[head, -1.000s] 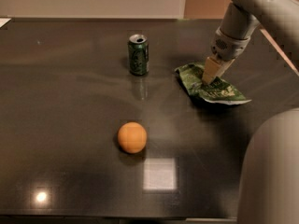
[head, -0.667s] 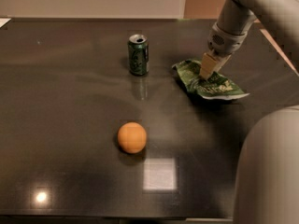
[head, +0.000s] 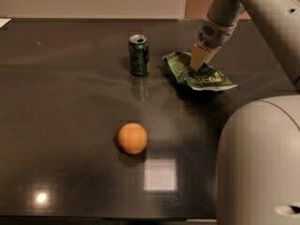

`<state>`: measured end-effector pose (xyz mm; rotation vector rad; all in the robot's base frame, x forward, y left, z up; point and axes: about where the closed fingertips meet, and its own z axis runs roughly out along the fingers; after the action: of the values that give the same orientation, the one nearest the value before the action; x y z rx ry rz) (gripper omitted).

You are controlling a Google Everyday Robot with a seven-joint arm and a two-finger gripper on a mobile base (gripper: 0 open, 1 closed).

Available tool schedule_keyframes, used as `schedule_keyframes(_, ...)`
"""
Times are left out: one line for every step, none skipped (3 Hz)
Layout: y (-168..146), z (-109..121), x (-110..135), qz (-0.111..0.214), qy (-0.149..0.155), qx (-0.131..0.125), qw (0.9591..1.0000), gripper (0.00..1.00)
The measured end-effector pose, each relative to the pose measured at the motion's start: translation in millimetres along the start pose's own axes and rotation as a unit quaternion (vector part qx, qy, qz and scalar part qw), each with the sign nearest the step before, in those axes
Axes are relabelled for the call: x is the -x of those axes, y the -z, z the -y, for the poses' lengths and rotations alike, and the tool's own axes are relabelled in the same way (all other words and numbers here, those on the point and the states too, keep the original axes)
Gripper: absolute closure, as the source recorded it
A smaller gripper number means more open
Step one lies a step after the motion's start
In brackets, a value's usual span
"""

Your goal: Move green jalapeno chip bag near green can

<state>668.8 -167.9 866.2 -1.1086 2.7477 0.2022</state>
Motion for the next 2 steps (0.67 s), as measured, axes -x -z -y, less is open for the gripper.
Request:
schedule_keyframes(-4, -1, 25, 0.010, 0.005, 0.004, 0.9999, 1.00)
schedule_keyframes(-11, -5, 49, 0.014, 0.011, 0.006, 0.9998, 1.00)
